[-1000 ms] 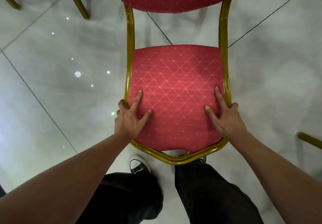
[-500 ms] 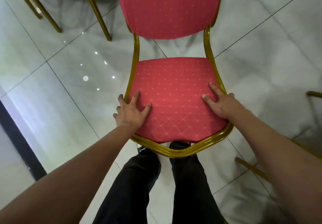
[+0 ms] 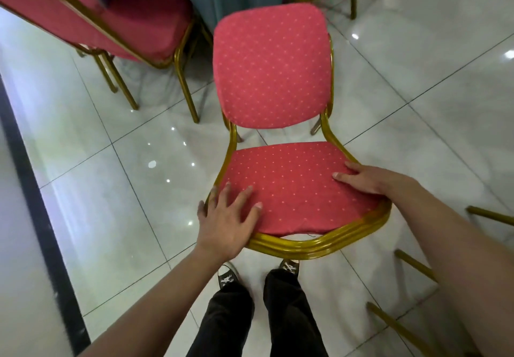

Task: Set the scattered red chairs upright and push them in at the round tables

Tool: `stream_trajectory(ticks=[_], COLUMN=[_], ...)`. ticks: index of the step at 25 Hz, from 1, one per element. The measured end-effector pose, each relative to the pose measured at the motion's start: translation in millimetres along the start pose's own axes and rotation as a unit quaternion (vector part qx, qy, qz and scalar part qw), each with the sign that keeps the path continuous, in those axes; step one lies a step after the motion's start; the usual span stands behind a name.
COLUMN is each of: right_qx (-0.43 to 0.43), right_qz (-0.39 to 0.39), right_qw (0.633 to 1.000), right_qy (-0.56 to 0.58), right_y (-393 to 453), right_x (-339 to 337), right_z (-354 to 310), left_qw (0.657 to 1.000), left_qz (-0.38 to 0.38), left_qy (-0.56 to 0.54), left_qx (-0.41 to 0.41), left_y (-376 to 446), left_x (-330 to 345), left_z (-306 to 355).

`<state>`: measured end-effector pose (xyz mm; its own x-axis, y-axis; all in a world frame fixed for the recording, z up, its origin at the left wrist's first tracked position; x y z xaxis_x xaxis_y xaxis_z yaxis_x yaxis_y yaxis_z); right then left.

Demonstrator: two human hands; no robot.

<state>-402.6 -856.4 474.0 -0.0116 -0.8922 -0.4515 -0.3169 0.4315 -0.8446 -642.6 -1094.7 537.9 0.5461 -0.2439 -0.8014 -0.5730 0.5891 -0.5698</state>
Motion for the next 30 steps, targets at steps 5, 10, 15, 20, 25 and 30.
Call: stream_trajectory(ticks=[5, 10, 15, 20, 25, 30], right_qx=[-0.061, -0.145, -0.309, -0.326, -0.336, -0.326], right_qz=[0.076, 0.228, 0.416, 0.443, 0.397, 0.358], right_qw=[0.989, 0.934, 0.851, 0.832, 0.85, 0.872], right_qy=[0.115, 0.234, 0.08, 0.075, 0.084, 0.066], right_y=[-23, -73, -109, -94, -76, -58], right_x=[-42, -59, -71, -106, -152, -203], right_z=[-18, -27, -73, -97, -105, -112], left_qw=[0.984, 0.976, 0.971, 0.967, 0.966, 0.967], left_qz=[0.138, 0.192, 0.21, 0.225, 0.229, 0.215], left_qy=[-0.024, -0.074, -0.098, -0.108, -0.121, -0.14], left_qx=[0.113, 0.064, 0.051, 0.041, 0.025, -0.006], left_y=[-16, 8, 37, 62, 79, 91], left_x=[-41, -72, -122, -157, -171, -180], left_z=[36, 46, 68, 85, 108, 138])
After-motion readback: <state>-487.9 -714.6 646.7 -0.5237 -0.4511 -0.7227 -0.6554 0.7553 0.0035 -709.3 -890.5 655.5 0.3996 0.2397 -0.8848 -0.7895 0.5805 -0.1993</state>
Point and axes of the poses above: each hand's wrist, its own y-axis towards the middle knuckle, its own x-axis out of the palm, z = x × y, the point moved 7 cm from there along y, towards the middle knuckle, and after that the axes turned 11 degrees about -x, right-handed, at the moved point
